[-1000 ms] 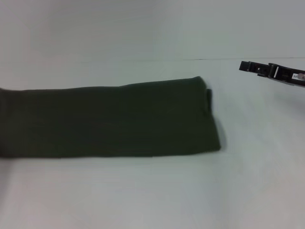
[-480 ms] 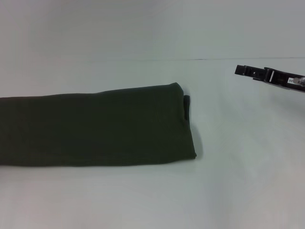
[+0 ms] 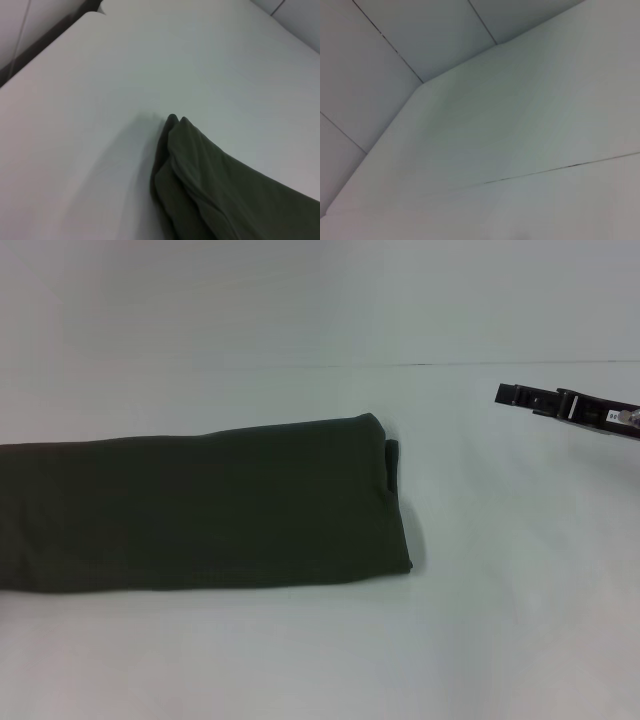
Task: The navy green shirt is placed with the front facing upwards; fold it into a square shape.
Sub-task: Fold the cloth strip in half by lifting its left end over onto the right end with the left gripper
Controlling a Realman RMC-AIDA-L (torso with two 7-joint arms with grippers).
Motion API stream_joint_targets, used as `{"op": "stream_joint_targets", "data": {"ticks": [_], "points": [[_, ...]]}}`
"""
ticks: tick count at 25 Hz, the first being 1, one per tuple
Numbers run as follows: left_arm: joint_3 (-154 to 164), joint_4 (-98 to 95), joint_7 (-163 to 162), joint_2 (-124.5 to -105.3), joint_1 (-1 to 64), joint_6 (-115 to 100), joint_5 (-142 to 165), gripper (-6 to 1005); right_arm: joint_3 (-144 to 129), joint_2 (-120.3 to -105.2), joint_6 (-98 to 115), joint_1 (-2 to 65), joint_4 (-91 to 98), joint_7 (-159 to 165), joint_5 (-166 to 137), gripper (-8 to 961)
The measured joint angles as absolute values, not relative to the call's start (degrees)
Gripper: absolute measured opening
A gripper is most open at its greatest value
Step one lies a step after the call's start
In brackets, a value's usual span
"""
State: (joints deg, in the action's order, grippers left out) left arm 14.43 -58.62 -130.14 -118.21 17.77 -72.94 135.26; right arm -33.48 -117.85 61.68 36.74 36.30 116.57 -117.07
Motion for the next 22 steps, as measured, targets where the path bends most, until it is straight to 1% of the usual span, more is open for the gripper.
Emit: {"op": "stream_joint_targets", "data": {"ticks": [6,11,14,16,17,19,20,21,22], "points": [[14.3,-58.7,-130.1,-118.28,18.7,-76.0,133.2,39,-33.5,-117.8,61.7,36.7,36.3,116.4,-117.1,858],[14.4,-59.3,-127.4,-119.01,21.0,-87.8,123.9,38,-33.0,-117.79,61.7,36.5,35.8,115.3,-117.1,858],[15.8,-58.8,-126.3,-120.4,24.2,-93.4,118.2,37,-33.0,-117.58,61.8,36.3,35.4,114.9,-117.1,858],[18.8,-57.7,-125.8,-122.07,26.8,-94.9,114.8,37,-33.1,-117.4,62.0,36.0,35.4,114.9,-117.1,858],[21.2,-56.7,-125.4,-123.28,28.3,-95.0,113.1,37,-33.1,-117.32,62.3,35.9,35.4,114.7,-117.1,858],[25.0,-53.7,-124.1,-124.37,30.6,-94.3,110.1,36,-33.1,-117.03,63.2,35.6,35.4,114.2,-117.1,858],[25.0,-53.7,-124.1,-124.37,30.6,-94.3,110.1,36,-32.9,-116.42,64.6,35.2,35.4,113.7,-117.1,858],[29.1,-46.5,-121.1,-124.43,33.3,-92.0,106.3,36,-32.9,-116.42,64.6,35.2,35.4,113.7,-117.1,858],[31.0,-39.2,-117.8,-124.31,35.3,-89.3,104.0,37,-32.9,-116.0,65.6,34.8,35.5,113.6,-117.1,858]]}}
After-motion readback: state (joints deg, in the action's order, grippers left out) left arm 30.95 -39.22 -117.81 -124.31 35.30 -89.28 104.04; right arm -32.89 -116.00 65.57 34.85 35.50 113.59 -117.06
